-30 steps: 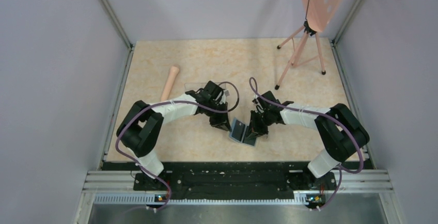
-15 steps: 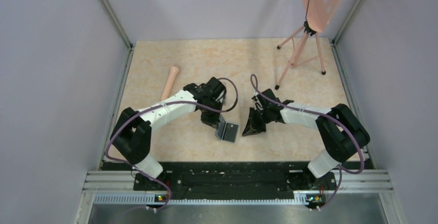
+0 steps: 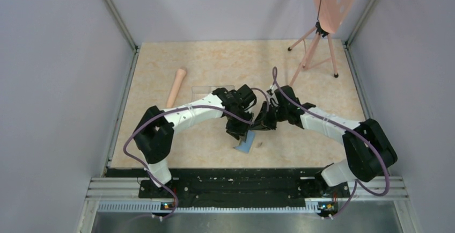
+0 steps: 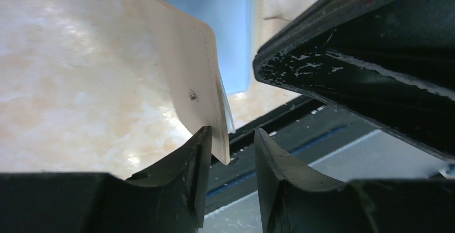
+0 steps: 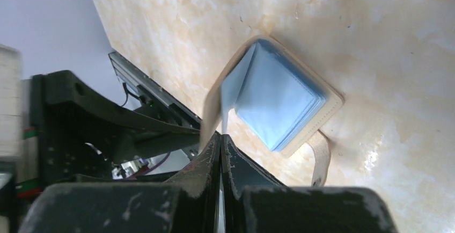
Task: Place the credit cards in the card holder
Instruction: Close the card holder at the center of the board.
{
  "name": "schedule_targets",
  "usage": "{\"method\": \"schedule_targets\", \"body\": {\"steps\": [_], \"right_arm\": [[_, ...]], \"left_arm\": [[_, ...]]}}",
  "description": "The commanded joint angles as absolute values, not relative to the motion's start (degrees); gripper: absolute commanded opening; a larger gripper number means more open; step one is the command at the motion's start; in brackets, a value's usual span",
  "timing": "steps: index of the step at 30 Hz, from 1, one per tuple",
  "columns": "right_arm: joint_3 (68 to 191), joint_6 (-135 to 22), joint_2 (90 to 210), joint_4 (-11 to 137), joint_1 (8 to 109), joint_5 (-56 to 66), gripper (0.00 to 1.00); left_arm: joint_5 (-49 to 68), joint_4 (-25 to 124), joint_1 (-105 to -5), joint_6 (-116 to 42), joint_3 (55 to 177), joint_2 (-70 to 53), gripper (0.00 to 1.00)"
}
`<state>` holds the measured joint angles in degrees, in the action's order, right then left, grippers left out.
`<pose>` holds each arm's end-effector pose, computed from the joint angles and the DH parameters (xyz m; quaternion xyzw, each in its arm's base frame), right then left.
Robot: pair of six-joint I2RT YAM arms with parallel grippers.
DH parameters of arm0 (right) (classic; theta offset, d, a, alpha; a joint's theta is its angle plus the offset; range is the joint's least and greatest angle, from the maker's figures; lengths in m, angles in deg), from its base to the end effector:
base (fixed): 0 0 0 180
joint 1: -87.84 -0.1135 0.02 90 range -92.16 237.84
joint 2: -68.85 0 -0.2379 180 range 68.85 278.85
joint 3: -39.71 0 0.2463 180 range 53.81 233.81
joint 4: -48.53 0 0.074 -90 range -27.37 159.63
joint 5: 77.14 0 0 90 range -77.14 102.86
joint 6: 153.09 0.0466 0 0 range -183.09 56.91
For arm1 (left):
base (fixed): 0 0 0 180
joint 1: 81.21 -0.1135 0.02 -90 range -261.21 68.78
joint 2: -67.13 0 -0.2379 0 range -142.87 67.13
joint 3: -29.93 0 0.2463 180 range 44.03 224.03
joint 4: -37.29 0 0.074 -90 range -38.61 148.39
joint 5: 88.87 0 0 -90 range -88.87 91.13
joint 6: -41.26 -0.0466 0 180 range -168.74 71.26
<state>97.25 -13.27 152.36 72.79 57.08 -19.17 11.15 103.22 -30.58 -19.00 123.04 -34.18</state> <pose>0.2341 0.1681 0.1548 0.0571 0.9069 0.4093 0.0816 0.2114 -0.2705 0.1963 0.1907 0.9681 -0.1548 0.0493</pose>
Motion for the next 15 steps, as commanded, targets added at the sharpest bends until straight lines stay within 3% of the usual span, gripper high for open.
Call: {"method": "schedule_targets", "body": {"steps": [1,9,15], "right_arm": [[95.6,-11.9,147.8,71.4,58.8,-19.6,0.00],[93.6,-13.9,148.7,70.4,59.8,-21.6,0.00],[94.1,-15.5,151.5,70.0,59.7,-22.8,0.00]], "left_arm": [[20.2,98.0,-30.1,-19.0,122.7,-34.7,0.41],[30.0,89.8,-30.2,-17.5,118.9,-38.3,0.44],[30.6,89.3,-30.4,-17.8,118.9,-40.3,0.46]]}}
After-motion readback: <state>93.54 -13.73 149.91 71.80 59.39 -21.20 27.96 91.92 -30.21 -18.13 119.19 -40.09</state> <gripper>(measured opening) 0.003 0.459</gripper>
